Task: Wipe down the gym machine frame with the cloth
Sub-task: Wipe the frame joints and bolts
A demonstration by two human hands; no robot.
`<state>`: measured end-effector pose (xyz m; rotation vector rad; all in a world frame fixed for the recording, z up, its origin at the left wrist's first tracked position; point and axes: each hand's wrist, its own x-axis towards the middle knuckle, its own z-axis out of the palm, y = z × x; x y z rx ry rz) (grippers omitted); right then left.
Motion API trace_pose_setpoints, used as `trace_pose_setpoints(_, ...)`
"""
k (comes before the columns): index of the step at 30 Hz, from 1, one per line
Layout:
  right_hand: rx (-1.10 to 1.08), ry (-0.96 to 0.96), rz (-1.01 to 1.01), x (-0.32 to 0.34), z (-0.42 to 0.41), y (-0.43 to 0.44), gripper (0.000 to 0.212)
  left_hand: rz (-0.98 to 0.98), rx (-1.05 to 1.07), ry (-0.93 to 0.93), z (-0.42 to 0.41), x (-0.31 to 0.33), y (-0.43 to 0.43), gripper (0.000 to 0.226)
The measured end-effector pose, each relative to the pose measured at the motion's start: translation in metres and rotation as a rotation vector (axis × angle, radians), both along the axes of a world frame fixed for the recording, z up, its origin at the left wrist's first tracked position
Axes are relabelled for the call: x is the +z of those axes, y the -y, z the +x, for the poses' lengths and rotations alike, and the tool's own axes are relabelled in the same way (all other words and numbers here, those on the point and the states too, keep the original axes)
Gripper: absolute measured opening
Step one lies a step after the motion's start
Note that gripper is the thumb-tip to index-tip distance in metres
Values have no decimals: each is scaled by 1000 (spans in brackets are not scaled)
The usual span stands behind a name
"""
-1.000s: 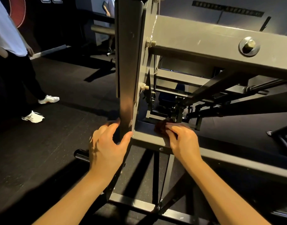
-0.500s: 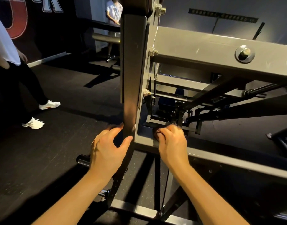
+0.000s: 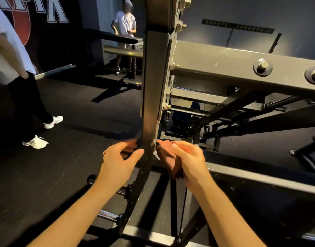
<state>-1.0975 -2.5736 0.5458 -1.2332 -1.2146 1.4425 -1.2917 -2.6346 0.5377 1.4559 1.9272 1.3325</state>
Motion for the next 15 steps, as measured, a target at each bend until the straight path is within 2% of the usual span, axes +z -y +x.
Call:
trace_pose_setpoints(5, 202, -130, 4, 7, -7, 12, 31, -70, -338, 138, -9, 10, 7, 52)
trace_pose_setpoints(8, 230, -119, 19, 11, -11, 19, 30, -102, -471, 161, -12, 14, 5, 41)
trace_pose_setpoints(12, 214, -142, -31, 8, -8, 24, 44, -122, -484, 241, -14, 14, 6, 28)
trace_pose_setpoints(15, 235, -212, -65, -7, 2, 30, 66, -150, -435, 367, -14, 10, 11, 21)
